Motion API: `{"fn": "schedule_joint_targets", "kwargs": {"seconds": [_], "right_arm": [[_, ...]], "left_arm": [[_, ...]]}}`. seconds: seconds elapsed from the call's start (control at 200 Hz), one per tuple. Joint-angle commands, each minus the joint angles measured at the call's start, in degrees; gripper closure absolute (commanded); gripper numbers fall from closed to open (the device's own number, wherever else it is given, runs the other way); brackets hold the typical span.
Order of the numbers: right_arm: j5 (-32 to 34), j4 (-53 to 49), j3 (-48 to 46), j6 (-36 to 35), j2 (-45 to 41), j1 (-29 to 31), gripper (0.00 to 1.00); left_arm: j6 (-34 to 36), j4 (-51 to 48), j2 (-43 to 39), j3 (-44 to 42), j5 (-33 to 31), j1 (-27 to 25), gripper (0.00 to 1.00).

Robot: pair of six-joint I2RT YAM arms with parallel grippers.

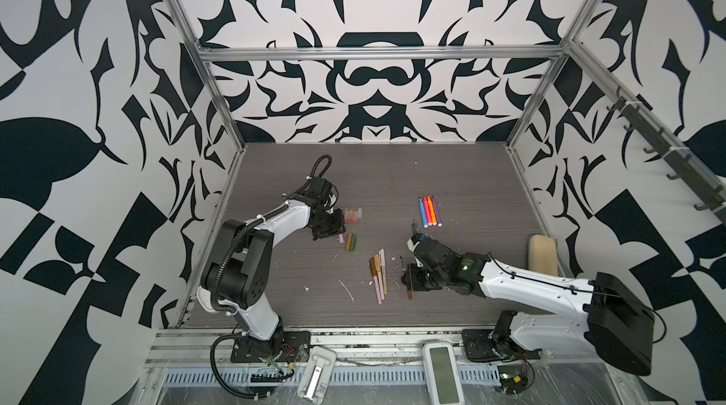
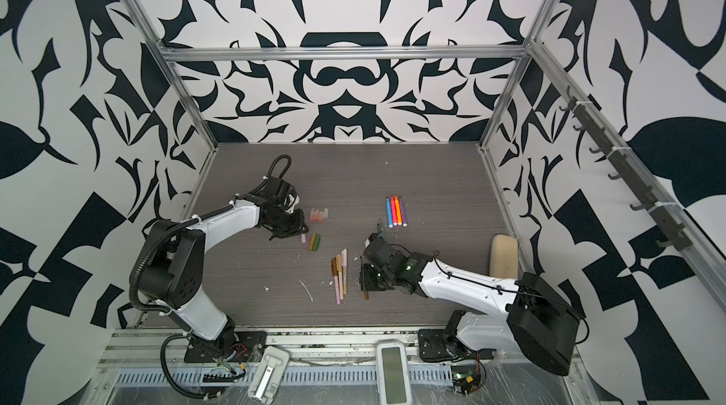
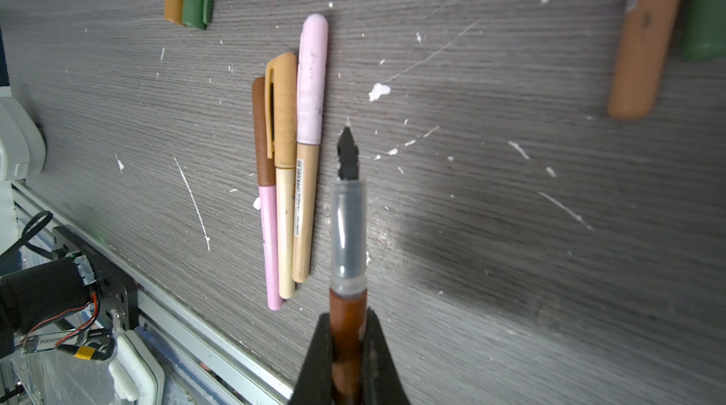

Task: Open the pen caps
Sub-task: 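Carry the pink cap with the left gripper toward the brown and green caps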

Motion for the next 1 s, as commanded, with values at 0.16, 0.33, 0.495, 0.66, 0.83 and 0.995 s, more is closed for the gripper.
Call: {"fn": "schedule_joint_targets", "kwargs": {"seconds": [0.16, 0.33, 0.495, 0.66, 0.83, 0.995], "right_arm": [[0.94, 0.00, 2.85, -0.36, 0.46, 0.03, 1.00], [0.88, -0.01, 3.51, -0.35, 1.21, 0.00, 1.00], [0.73, 0.24, 3.84, -0.35, 1.91, 0.07, 1.00], [0.60, -0.05, 4.39, -0.77, 2.31, 0.07, 1.00], [0.86, -0.45, 4.39, -0.98, 2.18, 0.07, 1.00], [0.95, -0.45, 4.21, -0.97, 2.22, 0.01, 1.00]], "left_arm": [[2.41, -4.04, 0.91, 0.91, -2.03, -0.05, 1.00], [2.59, -3.85, 1.88, 0.83, -1.63, -0.06, 1.00], [2.68, -4.02, 2.22, 1.26, -1.40, -0.04, 1.00], [2.59, -3.68, 2.93, 1.68, -0.34, -0.01, 0.97], [1.80, -2.16, 3.77, 1.60, 1.79, -0.13, 0.93], [1.63, -1.89, 4.67, 1.77, 2.53, -0.14, 0.86]]}}
